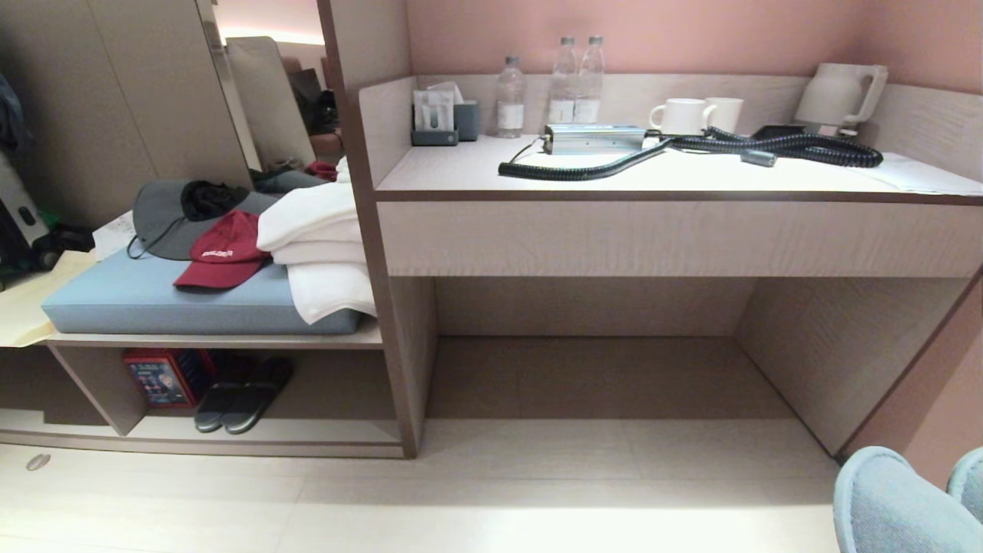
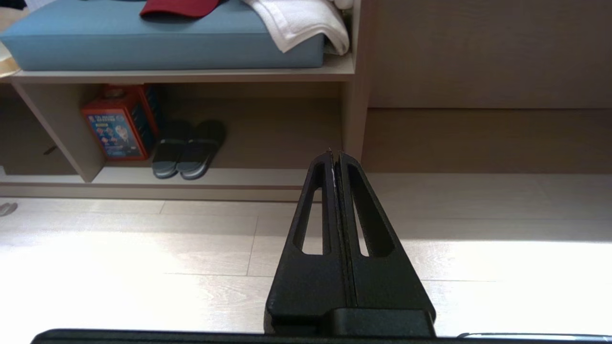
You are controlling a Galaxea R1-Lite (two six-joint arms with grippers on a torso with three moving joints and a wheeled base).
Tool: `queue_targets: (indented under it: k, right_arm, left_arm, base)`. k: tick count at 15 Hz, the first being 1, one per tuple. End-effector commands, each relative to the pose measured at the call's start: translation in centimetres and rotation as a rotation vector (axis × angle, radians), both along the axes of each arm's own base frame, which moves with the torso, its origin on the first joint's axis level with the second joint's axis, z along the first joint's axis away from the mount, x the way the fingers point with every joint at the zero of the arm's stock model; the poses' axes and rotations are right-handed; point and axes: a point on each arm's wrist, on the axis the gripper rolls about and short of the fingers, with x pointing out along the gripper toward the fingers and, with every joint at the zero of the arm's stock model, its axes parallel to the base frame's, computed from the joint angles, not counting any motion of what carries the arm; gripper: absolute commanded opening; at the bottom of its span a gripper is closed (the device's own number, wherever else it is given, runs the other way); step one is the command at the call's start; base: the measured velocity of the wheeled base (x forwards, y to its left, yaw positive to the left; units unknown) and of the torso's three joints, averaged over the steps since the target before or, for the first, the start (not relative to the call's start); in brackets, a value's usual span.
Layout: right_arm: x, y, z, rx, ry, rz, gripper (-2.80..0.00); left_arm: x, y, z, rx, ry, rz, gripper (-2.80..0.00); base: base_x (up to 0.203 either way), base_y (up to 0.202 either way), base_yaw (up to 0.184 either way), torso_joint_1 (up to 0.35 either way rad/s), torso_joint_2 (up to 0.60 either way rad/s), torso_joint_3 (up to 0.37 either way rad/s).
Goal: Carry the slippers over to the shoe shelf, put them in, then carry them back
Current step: Place the slippers on the floor
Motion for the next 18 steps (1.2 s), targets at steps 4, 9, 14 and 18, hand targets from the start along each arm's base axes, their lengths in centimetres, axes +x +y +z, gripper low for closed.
queue_targets:
  k: [4, 9, 14, 18]
  right_arm:
    - [0.01, 0.00, 0.00, 0.000, 0.000, 0.001, -2.80]
    - [0.01, 0.00, 0.00, 0.000, 0.000, 0.000, -2.80]
    - [0.01, 0.00, 0.00, 0.000, 0.000, 0.001, -2.80]
    - [0.02, -0.01, 0.02, 0.000, 0.000, 0.000, -2.80]
  left_arm:
    - [0.00, 0.00, 0.01, 0.000, -0.001, 0.001, -2.80]
    - [0.01, 0.00, 0.01, -0.003, 0.000, 0.000, -2.80]
    - [0.00, 0.00, -0.01, -0.003, 0.000, 0.001, -2.80]
    - [0.00, 0.00, 0.01, -0.003, -0.001, -0.001, -2.80]
  base:
    - [0.000, 0.000, 0.000, 0.000, 0.00, 0.000]
    - [0.000, 0.000, 0.000, 0.002, 0.00, -0.083]
    - [0.000, 0.000, 0.000, 0.001, 0.00, -0.195]
    - [0.000, 0.000, 0.000, 0.001, 0.00, -0.200]
